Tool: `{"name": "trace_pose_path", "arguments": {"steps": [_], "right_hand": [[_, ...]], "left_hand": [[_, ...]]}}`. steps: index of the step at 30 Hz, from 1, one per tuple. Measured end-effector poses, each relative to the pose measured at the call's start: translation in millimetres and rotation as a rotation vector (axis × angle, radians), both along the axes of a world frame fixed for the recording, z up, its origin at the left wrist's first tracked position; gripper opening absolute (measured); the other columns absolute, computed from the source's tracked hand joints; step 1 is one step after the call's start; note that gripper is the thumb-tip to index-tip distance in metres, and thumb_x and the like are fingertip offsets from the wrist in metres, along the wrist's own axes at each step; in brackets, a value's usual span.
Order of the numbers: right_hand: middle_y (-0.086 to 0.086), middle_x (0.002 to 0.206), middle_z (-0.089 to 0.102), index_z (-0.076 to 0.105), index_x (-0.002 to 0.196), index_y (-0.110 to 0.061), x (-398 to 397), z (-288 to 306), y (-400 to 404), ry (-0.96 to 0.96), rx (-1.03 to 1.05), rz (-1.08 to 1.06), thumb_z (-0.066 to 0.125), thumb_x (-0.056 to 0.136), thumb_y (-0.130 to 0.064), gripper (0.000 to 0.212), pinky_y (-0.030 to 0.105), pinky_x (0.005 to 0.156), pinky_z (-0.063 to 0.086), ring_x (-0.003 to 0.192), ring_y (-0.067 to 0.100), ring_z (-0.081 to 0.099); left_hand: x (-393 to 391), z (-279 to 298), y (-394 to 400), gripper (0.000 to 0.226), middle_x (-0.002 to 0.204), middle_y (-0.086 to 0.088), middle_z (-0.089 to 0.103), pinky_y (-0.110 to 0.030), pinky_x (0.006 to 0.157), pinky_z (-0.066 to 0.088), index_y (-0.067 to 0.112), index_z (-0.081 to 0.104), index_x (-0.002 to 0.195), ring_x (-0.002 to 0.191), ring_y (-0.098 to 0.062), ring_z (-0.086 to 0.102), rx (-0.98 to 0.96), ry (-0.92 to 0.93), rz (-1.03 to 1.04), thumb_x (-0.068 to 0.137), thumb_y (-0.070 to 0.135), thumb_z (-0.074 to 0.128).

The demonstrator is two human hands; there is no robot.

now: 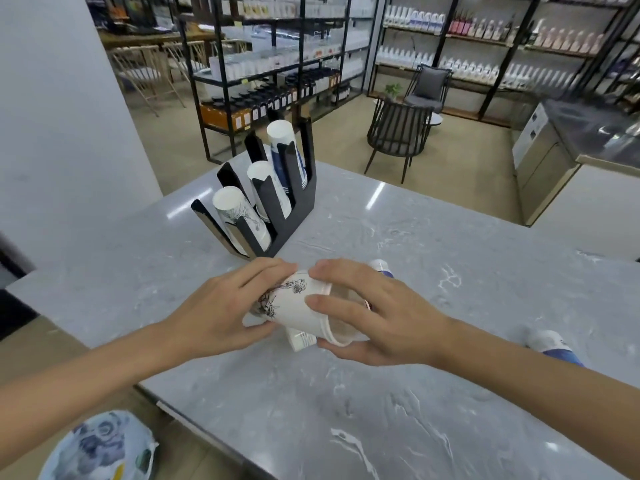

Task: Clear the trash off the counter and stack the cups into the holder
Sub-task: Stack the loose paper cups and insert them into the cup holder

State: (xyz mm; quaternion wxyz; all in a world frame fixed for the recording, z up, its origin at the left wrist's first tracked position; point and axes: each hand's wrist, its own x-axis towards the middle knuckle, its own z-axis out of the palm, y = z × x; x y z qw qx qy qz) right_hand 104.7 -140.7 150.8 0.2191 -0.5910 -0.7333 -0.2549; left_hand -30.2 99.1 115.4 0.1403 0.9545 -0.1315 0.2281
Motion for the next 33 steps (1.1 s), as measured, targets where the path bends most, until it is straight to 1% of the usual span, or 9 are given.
{"name": "trace_pose_path", "arguments": {"steps": [2, 5, 8, 14, 20, 23, 25, 28, 33], "right_hand": [[0.026, 0.139, 0.059, 0.056, 0.133, -0.011, -1, 4, 23, -0.003, -0.038, 0.049, 0.075, 0.093, -0.032, 0.05, 0.041, 0.114, 0.045, 0.135, 0.037, 0.054], [0.018, 0.15, 0.052, 0.067, 0.134, -0.017, -2, 4, 57, -0.017, -0.064, 0.051, 0.071, 0.094, -0.04, 0.046, 0.047, 0.12, 0.037, 0.144, 0.033, 0.048], [0.013, 0.155, 0.046, 0.065, 0.136, -0.022, -2, -2, 96, -0.007, -0.075, 0.041, 0.067, 0.097, -0.042, 0.045, 0.051, 0.123, 0.031, 0.148, 0.03, 0.041], [0.01, 0.155, 0.05, 0.067, 0.135, -0.026, 0, -28, 166, 0.093, -0.146, 0.006, 0.066, 0.098, -0.043, 0.041, 0.053, 0.114, 0.04, 0.146, 0.024, 0.046], [0.004, 0.153, 0.054, 0.064, 0.138, -0.027, 0, -65, 214, 0.181, -0.227, -0.021, 0.07, 0.096, -0.039, 0.044, 0.053, 0.111, 0.044, 0.143, 0.025, 0.049], [0.001, 0.153, 0.054, 0.063, 0.139, -0.03, -3, -83, 227, 0.198, -0.254, -0.031, 0.066, 0.098, -0.044, 0.044, 0.052, 0.113, 0.042, 0.143, 0.024, 0.05], [-0.001, 0.154, 0.053, 0.063, 0.139, -0.031, -5, -94, 232, 0.217, -0.27, -0.043, 0.064, 0.098, -0.046, 0.044, 0.052, 0.115, 0.041, 0.145, 0.024, 0.048], [0.0, 0.154, 0.052, 0.062, 0.139, -0.03, -8, -107, 234, 0.233, -0.274, -0.059, 0.067, 0.096, -0.044, 0.046, 0.054, 0.115, 0.042, 0.146, 0.025, 0.045], [-0.002, 0.153, 0.053, 0.062, 0.139, -0.033, -13, -111, 243, 0.231, -0.267, -0.075, 0.062, 0.098, -0.047, 0.044, 0.054, 0.116, 0.041, 0.146, 0.023, 0.045]], "left_hand": [[-2, -3, 17, 0.069, 0.141, 0.017, 0.049, -0.02, 0.08, 0.055, 0.031, 0.037, 0.147, 0.112, -0.003, 0.059, -0.022, 0.018, 0.036, 0.087, 0.05, 0.067], [-7, -10, 40, 0.073, 0.133, 0.034, 0.043, -0.001, 0.093, 0.036, 0.044, 0.029, 0.148, 0.116, 0.018, 0.043, -0.116, 0.068, 0.087, 0.086, 0.063, 0.063], [-9, -26, 63, 0.074, 0.132, 0.045, 0.039, 0.005, 0.094, 0.031, 0.052, 0.029, 0.143, 0.118, 0.026, 0.041, -0.272, 0.119, 0.152, 0.081, 0.067, 0.067], [-5, -70, 99, 0.06, 0.121, 0.026, 0.063, -0.009, 0.091, 0.048, 0.045, 0.054, 0.125, 0.112, 0.006, 0.062, -0.597, 0.142, 0.213, 0.074, 0.056, 0.083], [-8, -107, 127, 0.055, 0.103, 0.034, 0.066, -0.01, 0.088, 0.05, 0.048, 0.058, 0.114, 0.097, 0.011, 0.065, -0.711, 0.232, 0.291, 0.069, 0.046, 0.089], [-9, -126, 137, 0.055, 0.099, 0.015, 0.072, -0.034, 0.084, 0.058, 0.029, 0.064, 0.114, 0.093, -0.003, 0.069, -0.727, 0.306, 0.328, 0.068, 0.048, 0.088], [-10, -135, 141, 0.057, 0.094, 0.005, 0.073, -0.042, 0.078, 0.057, 0.024, 0.065, 0.113, 0.088, -0.013, 0.07, -0.717, 0.332, 0.331, 0.067, 0.049, 0.087], [-13, -148, 144, 0.053, 0.085, 0.004, 0.071, -0.04, 0.071, 0.056, 0.024, 0.065, 0.109, 0.08, -0.019, 0.069, -0.732, 0.344, 0.34, 0.067, 0.044, 0.089], [-17, -159, 145, 0.046, 0.086, 0.009, 0.075, -0.032, 0.07, 0.057, 0.023, 0.069, 0.1, 0.08, -0.005, 0.071, -0.777, 0.362, 0.384, 0.067, 0.049, 0.087]]}}
